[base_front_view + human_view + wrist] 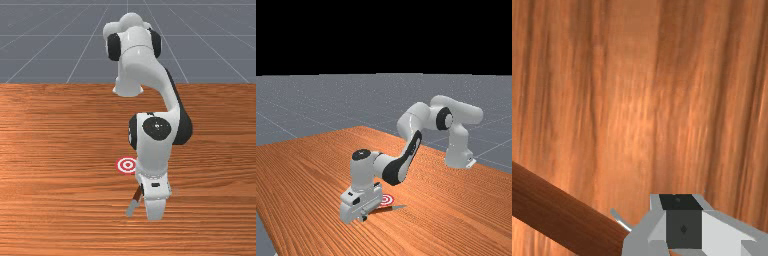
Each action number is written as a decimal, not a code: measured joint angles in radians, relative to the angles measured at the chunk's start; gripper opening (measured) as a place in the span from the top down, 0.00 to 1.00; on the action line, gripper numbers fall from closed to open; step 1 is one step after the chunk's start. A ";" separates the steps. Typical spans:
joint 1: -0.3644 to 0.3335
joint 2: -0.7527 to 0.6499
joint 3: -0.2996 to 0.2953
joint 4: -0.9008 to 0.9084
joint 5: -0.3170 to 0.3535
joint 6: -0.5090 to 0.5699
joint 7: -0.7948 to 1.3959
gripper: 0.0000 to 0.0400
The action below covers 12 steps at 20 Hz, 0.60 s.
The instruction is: Pick up the pen and put it to the marker
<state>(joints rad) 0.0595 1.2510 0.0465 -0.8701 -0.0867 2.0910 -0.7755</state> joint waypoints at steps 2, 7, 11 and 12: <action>-0.012 -0.005 0.000 -0.010 -0.001 0.005 -0.017 1.00; -0.028 -0.009 -0.010 -0.017 0.002 0.008 -0.002 1.00; -0.033 0.047 0.004 0.093 0.016 -0.042 -0.019 1.00; -0.026 0.053 -0.009 0.102 0.005 -0.046 -0.008 1.00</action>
<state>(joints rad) 0.0335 1.3044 0.0374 -0.7686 -0.0816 2.0445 -0.7832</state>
